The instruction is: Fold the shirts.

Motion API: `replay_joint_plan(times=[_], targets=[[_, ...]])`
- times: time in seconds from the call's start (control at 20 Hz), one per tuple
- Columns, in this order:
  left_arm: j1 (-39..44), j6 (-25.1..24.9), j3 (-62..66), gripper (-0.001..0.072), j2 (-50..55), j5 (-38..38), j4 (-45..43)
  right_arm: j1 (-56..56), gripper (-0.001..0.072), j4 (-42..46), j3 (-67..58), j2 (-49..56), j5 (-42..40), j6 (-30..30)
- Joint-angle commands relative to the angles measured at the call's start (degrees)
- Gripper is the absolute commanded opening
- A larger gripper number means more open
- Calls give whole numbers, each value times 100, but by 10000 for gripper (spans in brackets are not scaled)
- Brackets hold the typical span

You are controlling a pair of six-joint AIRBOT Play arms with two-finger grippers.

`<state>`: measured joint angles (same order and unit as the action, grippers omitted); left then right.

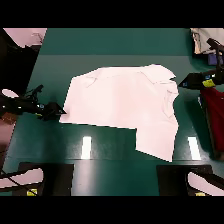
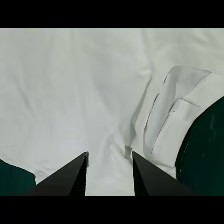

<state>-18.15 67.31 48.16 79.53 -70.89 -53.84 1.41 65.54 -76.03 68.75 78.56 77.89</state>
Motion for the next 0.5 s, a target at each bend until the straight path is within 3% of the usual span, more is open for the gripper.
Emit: replay_joint_plan(times=[0.0, 0.1, 0.15, 0.2, 0.25, 0.3, 0.45], targets=[[345, -26, -70, 643, 24, -61, -114, 2, 316, 4, 76, -85, 13, 7], [496, -13, -66, 642, 24, -90, -149, 0, 316, 37, 76, -85, 66, 7], [494, 66, -66, 497, 22, -114, -142, -26, 316, 46, 79, -85, 133, 7], [476, 107, -66, 233, 22, -136, -144, -107, 316, 44, 79, -85, 221, 13], [476, 125, -55, 102, 22, -127, -151, -210, 316, 46, 79, -85, 315, 33], [479, 127, -15, 21, 20, -127, -149, -358, 316, 39, 79, -85, 424, 70], [479, 133, 337, 23, 15, -197, -146, -920, 316, 44, 223, -94, 778, 70]])
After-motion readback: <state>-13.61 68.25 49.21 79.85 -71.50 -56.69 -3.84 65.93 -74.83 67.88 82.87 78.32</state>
